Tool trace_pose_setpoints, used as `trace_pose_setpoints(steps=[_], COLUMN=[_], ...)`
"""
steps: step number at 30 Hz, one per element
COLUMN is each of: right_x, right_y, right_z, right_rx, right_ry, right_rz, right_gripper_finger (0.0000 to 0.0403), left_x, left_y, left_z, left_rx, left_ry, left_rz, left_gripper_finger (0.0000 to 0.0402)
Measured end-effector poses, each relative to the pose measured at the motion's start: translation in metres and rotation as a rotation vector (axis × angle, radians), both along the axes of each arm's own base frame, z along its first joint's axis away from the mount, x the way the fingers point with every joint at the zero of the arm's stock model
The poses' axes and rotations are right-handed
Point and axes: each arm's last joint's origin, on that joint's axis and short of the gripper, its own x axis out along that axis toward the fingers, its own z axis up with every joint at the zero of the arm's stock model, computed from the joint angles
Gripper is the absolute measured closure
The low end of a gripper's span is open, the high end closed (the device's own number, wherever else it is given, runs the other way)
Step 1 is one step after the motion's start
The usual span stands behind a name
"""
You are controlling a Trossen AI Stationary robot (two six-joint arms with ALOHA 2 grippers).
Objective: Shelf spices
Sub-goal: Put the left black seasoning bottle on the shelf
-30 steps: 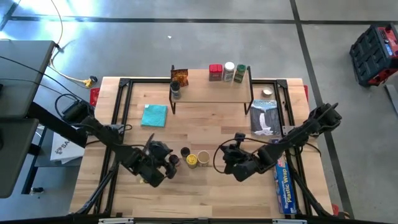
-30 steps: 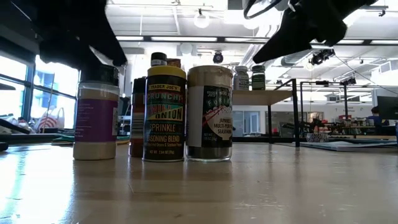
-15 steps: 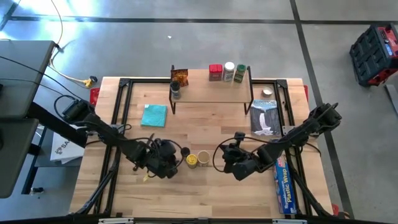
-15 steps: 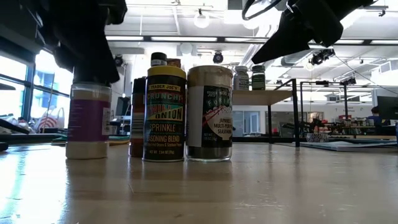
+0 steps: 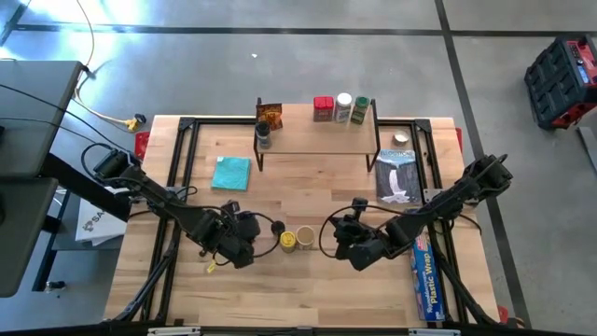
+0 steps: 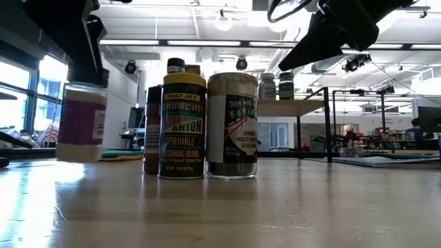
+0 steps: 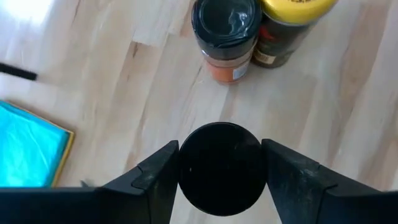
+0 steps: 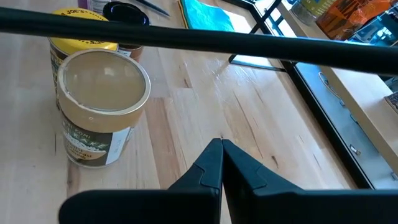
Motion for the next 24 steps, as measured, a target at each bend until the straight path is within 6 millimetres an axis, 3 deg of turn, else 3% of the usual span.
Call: trace_pose_setpoints(steps=[6, 9, 16, 20, 24], right_x=[0.0, 0.0, -0.001, -0.001, -0.001], right_y=[0.0, 0.0, 0.001, 0.001, 0.001], right_z=[0.0, 0.0, 0.0, 0.0, 0.0], right_rx=[0.0, -0.009, -0.024, -0.025, -0.022], right_ry=[0.0, 0.006, 0.019, 0.018, 0.016], right_rz=[0.0, 0.007, 0.02, 0.021, 0.019], right_gripper_finger=[0.0403, 0.0403, 0.0403, 0.0403, 0.0403], left_x=[0.002, 0.004, 0.021, 0.036, 0.049], left_y=[0.0, 0.007, 0.041, 0.074, 0.111], left_z=[0.004, 0.018, 0.098, 0.145, 0.175], left_rx=[0.036, -0.026, -0.135, -0.137, -0.066], left_ry=[-0.021, -0.045, -0.248, -0.362, -0.405], left_rz=[-0.077, -0.067, -0.059, -0.092, -0.106], left_gripper_finger=[0.0199, 0.0201, 0.0203, 0.0207, 0.0207])
